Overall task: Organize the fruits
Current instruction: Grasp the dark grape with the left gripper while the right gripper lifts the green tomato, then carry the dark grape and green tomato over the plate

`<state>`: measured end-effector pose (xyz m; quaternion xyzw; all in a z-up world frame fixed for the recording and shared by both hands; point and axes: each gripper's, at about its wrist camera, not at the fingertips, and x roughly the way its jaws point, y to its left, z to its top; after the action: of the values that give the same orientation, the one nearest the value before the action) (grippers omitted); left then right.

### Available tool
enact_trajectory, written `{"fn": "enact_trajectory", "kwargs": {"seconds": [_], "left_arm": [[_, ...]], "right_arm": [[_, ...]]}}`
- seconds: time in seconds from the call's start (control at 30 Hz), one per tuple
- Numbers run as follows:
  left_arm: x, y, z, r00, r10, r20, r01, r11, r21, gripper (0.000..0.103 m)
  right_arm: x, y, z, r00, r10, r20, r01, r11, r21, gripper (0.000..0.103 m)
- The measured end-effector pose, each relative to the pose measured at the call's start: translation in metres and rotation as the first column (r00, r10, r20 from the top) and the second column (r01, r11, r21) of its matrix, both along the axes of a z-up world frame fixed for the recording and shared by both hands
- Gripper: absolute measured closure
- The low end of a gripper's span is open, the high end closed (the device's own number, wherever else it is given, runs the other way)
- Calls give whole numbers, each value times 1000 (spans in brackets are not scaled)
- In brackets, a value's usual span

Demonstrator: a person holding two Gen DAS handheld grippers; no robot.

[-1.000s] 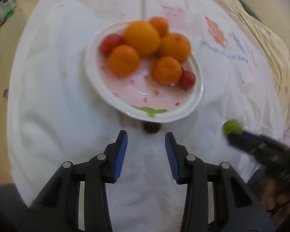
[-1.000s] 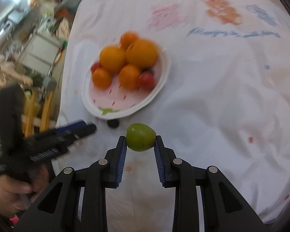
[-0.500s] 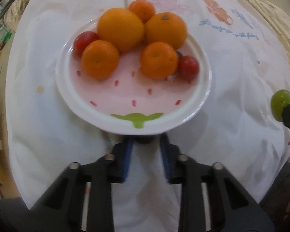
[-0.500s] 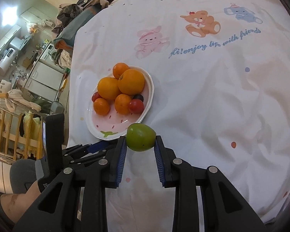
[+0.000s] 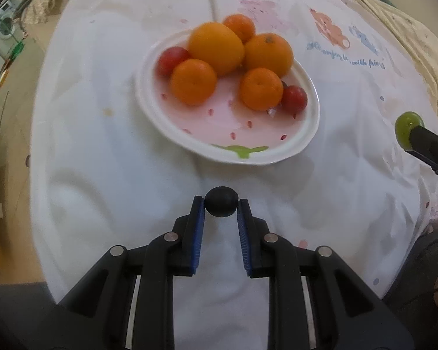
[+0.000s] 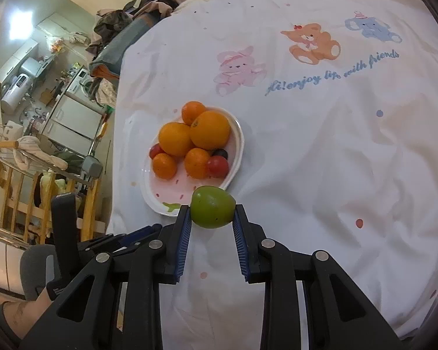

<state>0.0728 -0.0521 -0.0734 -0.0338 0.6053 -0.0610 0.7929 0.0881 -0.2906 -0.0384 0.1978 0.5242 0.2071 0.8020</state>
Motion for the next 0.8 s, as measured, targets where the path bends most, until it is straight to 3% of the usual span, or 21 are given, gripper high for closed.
{"fn": "enact_trajectory", "kwargs": {"seconds": [0.23, 0.43, 0.63, 0.8], "left_arm": [[-4, 23, 39, 994, 46, 100, -47, 999, 2, 84], [17, 27, 71, 980, 38, 197, -43, 999, 19, 84], [43, 13, 59, 987, 34, 154, -29, 999, -33, 84], [54, -8, 33, 995, 10, 104, -7, 1000, -24, 84]], "right_arm": [[-2, 0, 8, 1000, 1, 26, -2, 999, 41, 73], [0, -2, 14, 999, -8, 50, 4, 997, 79, 73], [7, -4, 15, 998, -24, 64, 17, 995, 103, 73], [11, -7, 11, 998, -43, 53, 38, 995, 97, 73]]}}
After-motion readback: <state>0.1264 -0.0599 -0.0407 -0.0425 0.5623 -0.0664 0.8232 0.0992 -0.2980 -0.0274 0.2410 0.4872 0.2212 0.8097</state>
